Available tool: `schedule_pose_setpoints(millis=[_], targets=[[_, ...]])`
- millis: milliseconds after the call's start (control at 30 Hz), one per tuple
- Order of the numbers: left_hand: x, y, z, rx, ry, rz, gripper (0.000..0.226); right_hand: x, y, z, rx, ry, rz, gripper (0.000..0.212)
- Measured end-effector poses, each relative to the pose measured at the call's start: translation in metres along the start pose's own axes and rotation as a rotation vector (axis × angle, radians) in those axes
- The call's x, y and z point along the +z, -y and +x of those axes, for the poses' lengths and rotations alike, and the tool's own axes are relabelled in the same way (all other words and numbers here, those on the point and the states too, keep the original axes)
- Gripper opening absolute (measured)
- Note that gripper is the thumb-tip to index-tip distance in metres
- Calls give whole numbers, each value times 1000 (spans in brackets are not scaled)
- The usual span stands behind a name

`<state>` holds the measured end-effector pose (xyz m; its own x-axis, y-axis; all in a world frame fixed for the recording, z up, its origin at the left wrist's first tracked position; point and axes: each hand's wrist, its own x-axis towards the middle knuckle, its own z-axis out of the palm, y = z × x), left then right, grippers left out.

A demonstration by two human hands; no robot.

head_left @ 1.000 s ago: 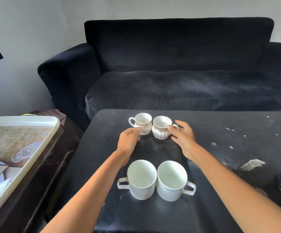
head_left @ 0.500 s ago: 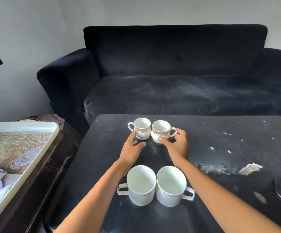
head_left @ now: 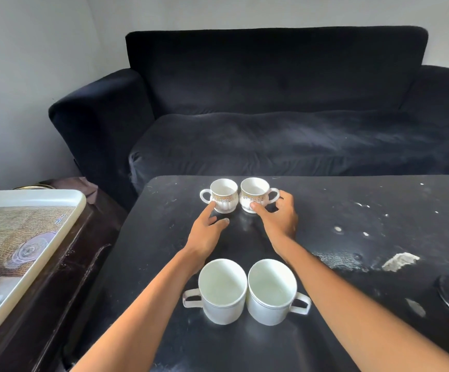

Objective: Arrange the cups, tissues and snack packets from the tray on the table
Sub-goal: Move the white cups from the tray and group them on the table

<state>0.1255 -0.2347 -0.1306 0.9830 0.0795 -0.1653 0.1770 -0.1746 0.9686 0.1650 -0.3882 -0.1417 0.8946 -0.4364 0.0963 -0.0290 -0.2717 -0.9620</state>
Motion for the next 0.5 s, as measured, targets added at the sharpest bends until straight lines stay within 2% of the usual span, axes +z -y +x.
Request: schedule_pose_setpoints(millis=[400,500], targets=[[-4,-5,-1,37,73,34,54,1,0,3,1,6,-61,63],[-7,-5,-4,65,59,28,44,-1,1,4,17,41,-45,77]])
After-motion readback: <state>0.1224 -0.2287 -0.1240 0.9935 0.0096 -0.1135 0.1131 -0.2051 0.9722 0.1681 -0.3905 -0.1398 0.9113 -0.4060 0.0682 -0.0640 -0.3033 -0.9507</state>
